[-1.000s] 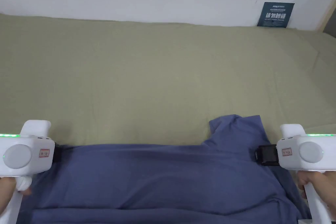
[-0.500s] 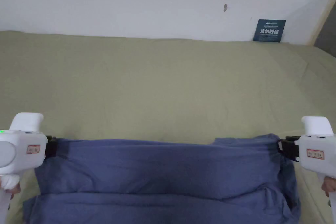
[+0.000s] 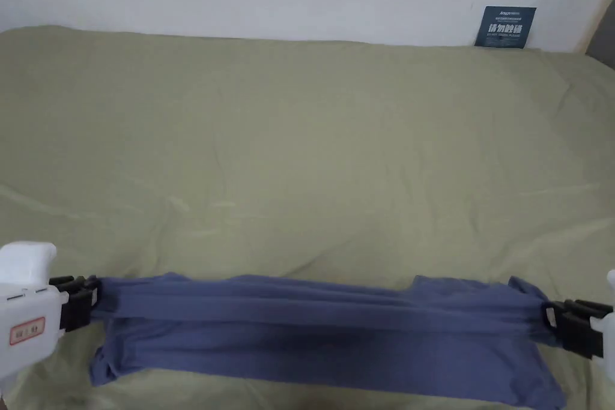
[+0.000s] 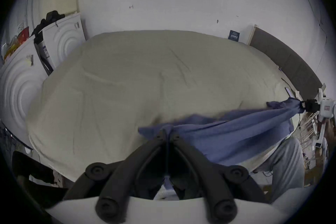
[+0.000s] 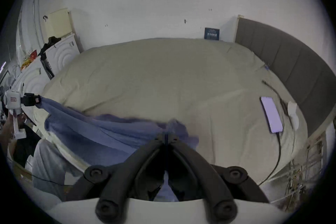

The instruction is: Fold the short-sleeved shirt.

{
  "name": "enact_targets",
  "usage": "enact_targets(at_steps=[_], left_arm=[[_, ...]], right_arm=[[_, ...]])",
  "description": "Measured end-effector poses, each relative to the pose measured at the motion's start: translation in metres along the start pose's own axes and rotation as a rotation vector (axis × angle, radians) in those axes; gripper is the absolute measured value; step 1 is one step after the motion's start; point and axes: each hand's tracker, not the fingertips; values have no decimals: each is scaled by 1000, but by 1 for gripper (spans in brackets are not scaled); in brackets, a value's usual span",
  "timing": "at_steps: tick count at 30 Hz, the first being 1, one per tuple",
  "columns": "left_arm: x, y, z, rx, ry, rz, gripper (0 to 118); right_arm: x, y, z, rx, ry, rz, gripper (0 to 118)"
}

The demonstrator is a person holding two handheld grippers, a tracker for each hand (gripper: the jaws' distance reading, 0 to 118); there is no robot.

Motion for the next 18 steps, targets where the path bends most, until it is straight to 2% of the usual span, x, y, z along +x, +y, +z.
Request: enact_targets(at_steps=[7,8,9,10,11,12,13,14,15,16,18], left_arm=[[1,-34,-23,-75,12,15,3],[2,-35,-24,-79,16,17,10],[2,-36,-26,-79,16,21,32],[4,-36,-23,-77,20,24,43],[6,-35,-20,-76,30,23,56],[6,-33,-18,-80,34,20,56],[8,-33,-16,-77,45,18,95],[9,-31,-10,-40,68,13,118],[11,-28,-3,-11,83,6,118],[16,-24,1,3,100,-5,118],[18,-18,4,54,129,-20,118]], right_arm=[[9,-39,-29,-101,-33,-16,2],[8,-40,-32,-110,-42,-9,4],[6,-40,-34,-122,-45,2,16],[3,-39,-35,-138,-52,14,40],[0,-36,-34,-152,-61,26,52],[-2,-33,-32,-148,-78,49,52],[-8,-31,-29,-148,-81,60,87],[-11,-28,-25,-136,-86,62,118],[-15,-19,-16,-23,-85,63,114],[-18,-14,-13,-33,-86,48,109],[-29,-3,-6,-7,-67,21,114]])
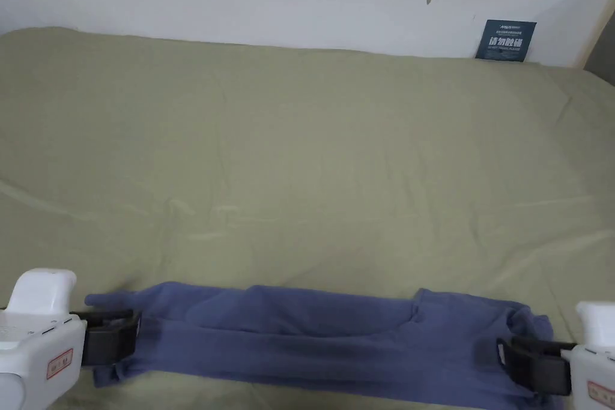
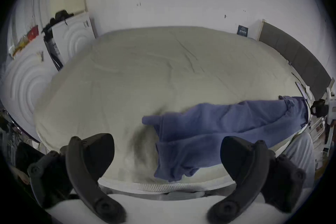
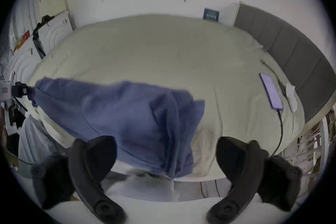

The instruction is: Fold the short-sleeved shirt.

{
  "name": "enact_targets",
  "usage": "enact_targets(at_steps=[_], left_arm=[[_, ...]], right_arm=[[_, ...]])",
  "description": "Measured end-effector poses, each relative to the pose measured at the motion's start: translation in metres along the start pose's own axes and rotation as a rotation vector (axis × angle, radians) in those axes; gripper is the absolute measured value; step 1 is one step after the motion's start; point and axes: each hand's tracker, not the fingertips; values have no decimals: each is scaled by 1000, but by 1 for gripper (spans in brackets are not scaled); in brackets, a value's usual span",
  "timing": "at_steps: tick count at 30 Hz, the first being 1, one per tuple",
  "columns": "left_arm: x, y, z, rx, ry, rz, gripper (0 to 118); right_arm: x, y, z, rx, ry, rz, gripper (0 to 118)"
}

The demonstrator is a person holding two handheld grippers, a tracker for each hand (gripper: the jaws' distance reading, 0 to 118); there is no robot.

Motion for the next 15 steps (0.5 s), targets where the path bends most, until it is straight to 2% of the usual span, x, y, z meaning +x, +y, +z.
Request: enact_targets(at_steps=[3,4,5,6,7,8,11,15], left_arm=[[10,13,12,43,-13,23,113],[14,16,16,73,-30,34,108],[18,20,21,95,-42,40,85],[22,23,25,126,-49,40,41],[28,26,26,137,-47,32,0],[32,27,27,179,-45,47,0],[35,35,28,159,-95,67,0],[19,43,23,91,-210,152,0]], right_arm=[[-22,15,10,84,50,-46,113],[-31,19,14,135,37,-55,100],[-41,20,18,210,10,-52,57],[-49,22,20,264,-21,-49,11],[-60,23,22,311,-52,-54,0],[-66,19,25,386,-74,-80,0],[-86,21,29,398,-53,-88,0],[-111,19,35,452,-96,-30,0]])
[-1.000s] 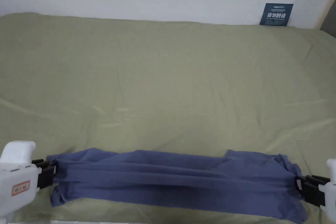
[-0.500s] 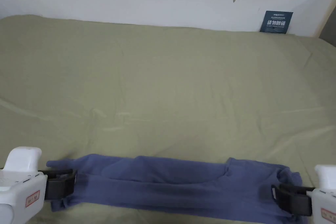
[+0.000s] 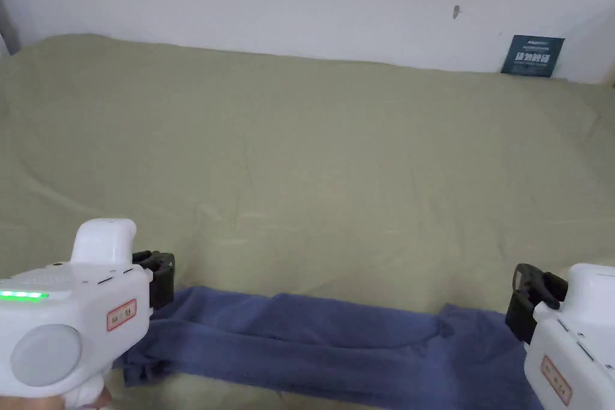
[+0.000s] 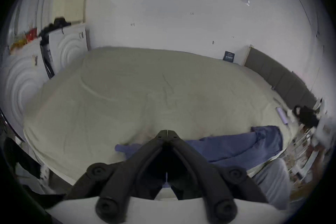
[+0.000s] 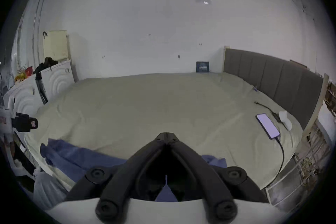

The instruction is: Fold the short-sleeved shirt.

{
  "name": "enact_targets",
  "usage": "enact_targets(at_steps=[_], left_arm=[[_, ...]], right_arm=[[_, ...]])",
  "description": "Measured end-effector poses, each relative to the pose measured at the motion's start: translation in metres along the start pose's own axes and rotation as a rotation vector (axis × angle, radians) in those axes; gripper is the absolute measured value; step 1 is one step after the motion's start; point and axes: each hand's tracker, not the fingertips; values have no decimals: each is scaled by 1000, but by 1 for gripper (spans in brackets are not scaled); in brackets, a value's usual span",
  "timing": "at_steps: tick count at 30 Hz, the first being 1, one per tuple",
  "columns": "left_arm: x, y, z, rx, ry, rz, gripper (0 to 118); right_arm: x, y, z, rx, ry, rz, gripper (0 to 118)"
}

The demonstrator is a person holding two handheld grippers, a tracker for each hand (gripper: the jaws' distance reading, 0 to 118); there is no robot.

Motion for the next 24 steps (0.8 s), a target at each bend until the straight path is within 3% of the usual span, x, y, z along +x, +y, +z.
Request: enact_targets(at_steps=[9,14,19,20,21,22,23,24], left_arm=[[-115,17,-49,-342,-357,426,0],[-158,13,-64,-447,-354,444,0],[-164,-1,-67,-488,-369,443,1],[-164,-4,-68,-493,-374,440,16],[-165,-6,-70,-493,-376,447,49],[-165,-10,-72,-487,-385,459,94],[-163,-13,-77,-492,-411,470,118],[-161,-18,-76,-525,-459,487,114]], right_arm=[[-46,-6,10,62,-10,92,0],[-57,-12,5,24,16,91,0],[-63,-19,-4,-8,23,98,0],[-62,-18,-4,-11,23,92,0],[-63,-19,-5,-16,25,88,0],[-64,-19,-6,-22,27,90,0],[-65,-20,-7,-23,27,91,0],[-64,-20,-6,-26,28,91,0]])
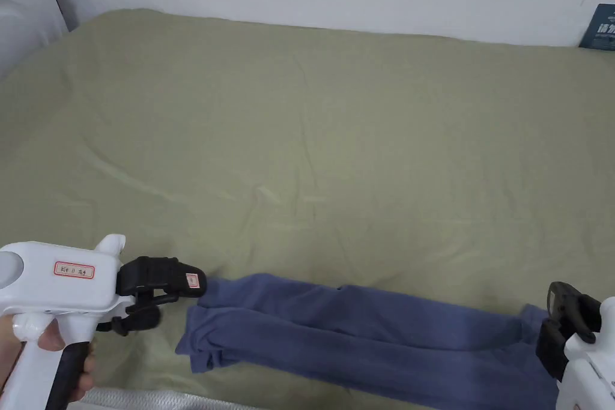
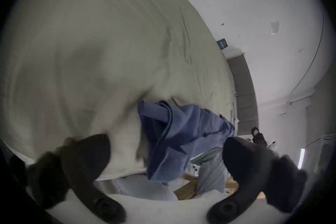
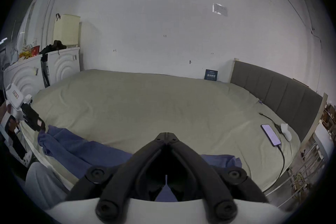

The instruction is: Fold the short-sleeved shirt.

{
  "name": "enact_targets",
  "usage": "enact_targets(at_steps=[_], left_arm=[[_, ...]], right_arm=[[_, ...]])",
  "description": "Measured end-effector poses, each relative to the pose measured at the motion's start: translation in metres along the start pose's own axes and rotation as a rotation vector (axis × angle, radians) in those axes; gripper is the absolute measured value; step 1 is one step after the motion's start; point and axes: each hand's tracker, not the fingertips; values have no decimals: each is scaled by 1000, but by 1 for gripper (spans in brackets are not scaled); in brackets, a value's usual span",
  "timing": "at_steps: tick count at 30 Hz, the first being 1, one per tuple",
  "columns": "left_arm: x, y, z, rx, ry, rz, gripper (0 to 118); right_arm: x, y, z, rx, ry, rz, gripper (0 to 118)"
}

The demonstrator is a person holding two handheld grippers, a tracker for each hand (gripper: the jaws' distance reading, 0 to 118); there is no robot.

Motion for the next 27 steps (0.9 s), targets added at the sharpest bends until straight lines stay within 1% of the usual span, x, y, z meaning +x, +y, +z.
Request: enact_targets(at_steps=[1,3,5,7,9,11,12,14,15,16,17,18,19,20,24,27], left_arm=[[-8,7,-1,36,-39,27,111],[-7,7,-11,34,-68,46,111],[-9,5,-33,-18,-130,66,111],[-3,1,-54,-65,-121,57,112],[1,3,-65,-58,-53,-21,113],[7,6,-63,-59,-46,-11,111],[7,6,-63,-62,-39,-10,107],[14,3,-59,-57,4,-35,95],[17,3,-55,-48,65,-62,95],[16,4,-48,-15,159,-73,63],[10,5,-46,1,163,-29,8],[3,7,-44,-5,70,38,8],[3,6,-40,12,57,30,8],[6,5,-36,39,73,16,8],[9,4,-21,96,77,34,8],[8,3,11,190,131,35,8]], right_arm=[[0,0,0,-6,3,1,0],[0,0,-2,-11,1,4,0],[2,1,-2,-16,-3,4,0],[4,1,-3,-21,-6,0,0],[8,1,-1,-24,-11,0,0],[10,1,-1,-25,-20,2,0],[12,1,0,-26,-20,1,0],[15,2,-1,-30,-23,-10,0],[15,3,-2,-31,-24,-14,0],[16,3,-1,-30,-27,-20,0],[17,4,-2,-29,-26,-25,0],[18,5,-2,-29,-22,-31,0],[19,7,-2,-27,-21,-34,0],[19,8,0,-27,-20,-35,0],[23,14,3,-13,-12,-32,0],[27,19,5,2,-13,-31,0]])
